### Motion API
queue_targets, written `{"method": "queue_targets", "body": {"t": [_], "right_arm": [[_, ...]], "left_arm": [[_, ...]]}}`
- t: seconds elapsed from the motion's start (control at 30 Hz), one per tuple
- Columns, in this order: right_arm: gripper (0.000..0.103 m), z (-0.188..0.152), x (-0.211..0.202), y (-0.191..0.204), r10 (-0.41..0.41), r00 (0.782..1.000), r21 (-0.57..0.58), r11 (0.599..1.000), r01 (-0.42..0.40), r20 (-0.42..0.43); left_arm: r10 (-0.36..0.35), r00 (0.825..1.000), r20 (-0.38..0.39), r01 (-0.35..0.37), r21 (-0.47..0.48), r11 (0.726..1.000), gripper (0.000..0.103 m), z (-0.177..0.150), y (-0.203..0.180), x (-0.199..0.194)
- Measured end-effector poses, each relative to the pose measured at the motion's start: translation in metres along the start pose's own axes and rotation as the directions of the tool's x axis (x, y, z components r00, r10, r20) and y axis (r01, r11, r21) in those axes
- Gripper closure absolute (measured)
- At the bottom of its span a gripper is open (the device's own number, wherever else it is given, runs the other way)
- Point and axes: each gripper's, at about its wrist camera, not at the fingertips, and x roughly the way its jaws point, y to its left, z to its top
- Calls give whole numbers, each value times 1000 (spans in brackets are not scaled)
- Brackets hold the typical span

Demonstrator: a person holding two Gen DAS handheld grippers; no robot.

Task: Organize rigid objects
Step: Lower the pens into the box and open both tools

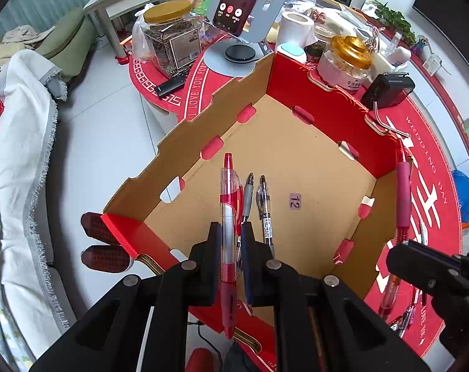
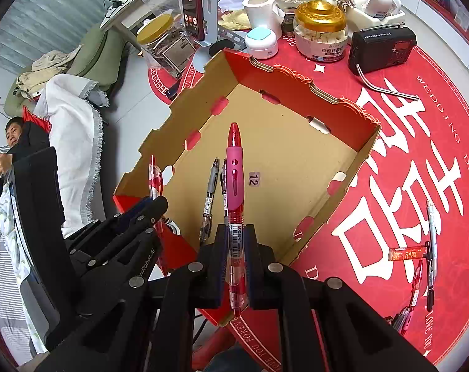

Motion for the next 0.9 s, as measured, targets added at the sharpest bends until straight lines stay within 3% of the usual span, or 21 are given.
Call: {"method": "queue_targets", "body": {"t": [0.9], "right_arm": [[92,13,26,-9,-22,999,6,1000,23,-29]], "left_arm": [[5,999,-38,-4,18,1000,90,6,-3,21]]}}
